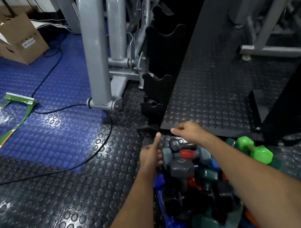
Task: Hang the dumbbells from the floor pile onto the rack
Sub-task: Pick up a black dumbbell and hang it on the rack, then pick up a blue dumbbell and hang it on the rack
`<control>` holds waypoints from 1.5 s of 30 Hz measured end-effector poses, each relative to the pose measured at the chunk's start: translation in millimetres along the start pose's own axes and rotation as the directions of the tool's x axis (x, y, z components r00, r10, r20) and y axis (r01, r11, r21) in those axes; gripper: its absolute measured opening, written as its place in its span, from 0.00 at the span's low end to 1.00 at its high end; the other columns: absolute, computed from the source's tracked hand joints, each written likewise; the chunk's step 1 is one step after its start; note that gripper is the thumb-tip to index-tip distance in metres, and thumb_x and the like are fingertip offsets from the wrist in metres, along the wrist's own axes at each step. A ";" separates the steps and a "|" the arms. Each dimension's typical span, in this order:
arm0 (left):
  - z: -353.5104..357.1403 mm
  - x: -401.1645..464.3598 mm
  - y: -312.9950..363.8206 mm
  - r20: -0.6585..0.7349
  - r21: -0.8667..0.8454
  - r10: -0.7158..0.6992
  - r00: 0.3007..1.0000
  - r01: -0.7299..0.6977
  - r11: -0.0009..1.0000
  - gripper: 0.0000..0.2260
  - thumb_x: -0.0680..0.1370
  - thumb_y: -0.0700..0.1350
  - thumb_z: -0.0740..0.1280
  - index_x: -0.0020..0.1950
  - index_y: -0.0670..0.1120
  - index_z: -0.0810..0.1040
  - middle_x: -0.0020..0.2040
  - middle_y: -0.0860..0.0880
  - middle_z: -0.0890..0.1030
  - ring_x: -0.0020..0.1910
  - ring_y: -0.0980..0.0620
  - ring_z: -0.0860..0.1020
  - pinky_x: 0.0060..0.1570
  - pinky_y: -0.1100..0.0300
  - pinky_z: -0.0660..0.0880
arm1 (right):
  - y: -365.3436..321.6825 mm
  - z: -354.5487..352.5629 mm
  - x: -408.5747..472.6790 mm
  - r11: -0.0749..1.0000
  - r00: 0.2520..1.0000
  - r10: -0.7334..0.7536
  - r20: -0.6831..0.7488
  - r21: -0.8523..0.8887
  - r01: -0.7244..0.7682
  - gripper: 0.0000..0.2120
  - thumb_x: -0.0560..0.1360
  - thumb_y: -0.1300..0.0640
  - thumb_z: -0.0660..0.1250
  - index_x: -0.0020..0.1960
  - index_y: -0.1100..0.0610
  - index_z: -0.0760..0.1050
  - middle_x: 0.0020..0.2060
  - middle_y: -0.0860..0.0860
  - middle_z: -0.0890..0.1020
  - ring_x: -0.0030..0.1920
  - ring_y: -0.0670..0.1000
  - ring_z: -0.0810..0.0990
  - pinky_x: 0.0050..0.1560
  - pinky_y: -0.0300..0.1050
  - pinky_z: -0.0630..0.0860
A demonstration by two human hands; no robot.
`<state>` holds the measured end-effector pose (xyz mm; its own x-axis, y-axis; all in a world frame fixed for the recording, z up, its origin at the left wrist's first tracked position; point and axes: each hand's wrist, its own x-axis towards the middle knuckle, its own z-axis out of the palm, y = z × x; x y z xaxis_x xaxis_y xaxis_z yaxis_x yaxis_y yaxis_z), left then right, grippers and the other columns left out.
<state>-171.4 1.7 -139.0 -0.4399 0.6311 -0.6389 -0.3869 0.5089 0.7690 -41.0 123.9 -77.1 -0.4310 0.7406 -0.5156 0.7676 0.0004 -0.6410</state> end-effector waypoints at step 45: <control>127.6 -28.6 -22.5 0.266 0.564 0.306 0.914 -0.405 0.720 0.06 0.80 0.43 0.70 0.56 0.47 0.83 0.46 0.53 0.83 0.48 0.54 0.81 0.53 0.59 0.79 | 139.3 -41.5 -8.8 0.708 0.911 0.388 -0.138 -0.588 -0.391 0.39 0.62 0.35 0.81 0.66 0.54 0.79 0.63 0.54 0.82 0.64 0.56 0.80 0.61 0.48 0.79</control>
<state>-46.7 46.9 -135.4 -0.3053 0.8881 -0.3435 0.3569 0.4411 0.8234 89.5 145.3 -138.3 -0.0297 0.7681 -0.6396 0.9910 0.1061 0.0815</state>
